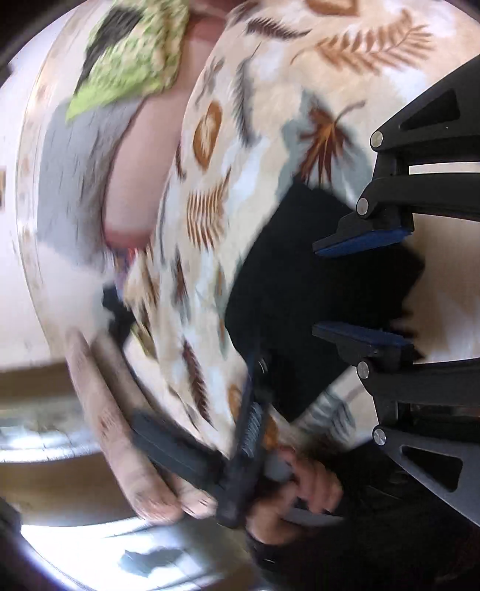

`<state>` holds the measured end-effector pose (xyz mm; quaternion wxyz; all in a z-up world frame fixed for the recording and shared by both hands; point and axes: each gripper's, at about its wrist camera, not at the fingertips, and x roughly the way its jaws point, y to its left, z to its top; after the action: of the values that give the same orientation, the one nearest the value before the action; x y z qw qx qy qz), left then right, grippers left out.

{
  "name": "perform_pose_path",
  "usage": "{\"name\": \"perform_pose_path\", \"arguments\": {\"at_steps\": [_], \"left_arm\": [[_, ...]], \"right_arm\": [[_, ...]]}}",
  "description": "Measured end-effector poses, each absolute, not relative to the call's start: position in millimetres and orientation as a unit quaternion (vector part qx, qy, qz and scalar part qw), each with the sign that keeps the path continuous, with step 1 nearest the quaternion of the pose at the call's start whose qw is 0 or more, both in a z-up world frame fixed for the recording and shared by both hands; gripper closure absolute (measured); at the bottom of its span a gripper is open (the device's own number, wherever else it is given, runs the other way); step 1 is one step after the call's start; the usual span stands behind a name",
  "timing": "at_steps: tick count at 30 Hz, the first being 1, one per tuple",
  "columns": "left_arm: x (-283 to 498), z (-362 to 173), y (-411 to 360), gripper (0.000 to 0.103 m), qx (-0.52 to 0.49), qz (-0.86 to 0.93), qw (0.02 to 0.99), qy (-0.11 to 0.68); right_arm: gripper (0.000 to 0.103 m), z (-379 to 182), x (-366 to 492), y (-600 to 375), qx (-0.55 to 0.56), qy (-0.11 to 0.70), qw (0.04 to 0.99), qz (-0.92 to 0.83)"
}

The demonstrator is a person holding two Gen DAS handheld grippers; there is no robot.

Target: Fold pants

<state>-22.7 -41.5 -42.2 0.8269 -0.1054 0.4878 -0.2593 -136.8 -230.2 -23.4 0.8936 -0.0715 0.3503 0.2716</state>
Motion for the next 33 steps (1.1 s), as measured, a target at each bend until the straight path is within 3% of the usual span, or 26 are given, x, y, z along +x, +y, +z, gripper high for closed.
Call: {"name": "perform_pose_path", "arguments": {"at_steps": [2, 8, 13, 18, 22, 25, 27, 29, 33], "left_arm": [[-23.7, -43.0, -42.4, 0.041, -0.103, -0.262, 0.828, 0.485], [-28.0, -41.4, -49.4, 0.025, -0.093, -0.278, 0.832, 0.472], [-29.3, -39.1, -47.9, 0.025, -0.103, -0.281, 0.834, 0.464], [-26.3, -31.7, -25.6, 0.025, -0.18, -0.295, 0.82, 0.457], [-21.3, -27.5, -17.9, 0.025, -0.21, -0.281, 0.825, 0.442], [-19.4, -19.2, -26.4, 0.025, -0.19, -0.278, 0.844, 0.419], [-11.7, -29.4, -36.5, 0.024, -0.17, -0.27, 0.839, 0.441], [-5.3, -45.6, -43.1, 0.025, -0.16, -0.267, 0.823, 0.475], [-8.1, -39.5, -40.8, 0.024, -0.158, -0.269, 0.83, 0.463]], "right_arm": [[0.065, -53.9, -124.4, -214.5, -0.106, 0.415, 0.869, 0.25], [0.064, -59.0, -119.3, -217.0, -0.097, 0.423, 0.865, 0.251], [0.064, -56.2, -111.5, -230.2, -0.066, 0.431, 0.862, 0.258], [0.064, -48.5, -113.0, -242.6, -0.011, 0.435, 0.859, 0.269], [0.064, -21.5, -111.7, -257.5, 0.04, 0.366, 0.89, 0.268], [0.064, -11.6, -96.5, -247.4, -0.007, 0.321, 0.917, 0.235], [0.064, -20.3, -82.5, -237.9, -0.031, 0.335, 0.913, 0.231], [0.063, -48.8, -62.3, -231.1, -0.045, 0.401, 0.888, 0.222], [0.062, -52.6, -54.1, -247.1, 0.012, 0.409, 0.886, 0.216]]}}
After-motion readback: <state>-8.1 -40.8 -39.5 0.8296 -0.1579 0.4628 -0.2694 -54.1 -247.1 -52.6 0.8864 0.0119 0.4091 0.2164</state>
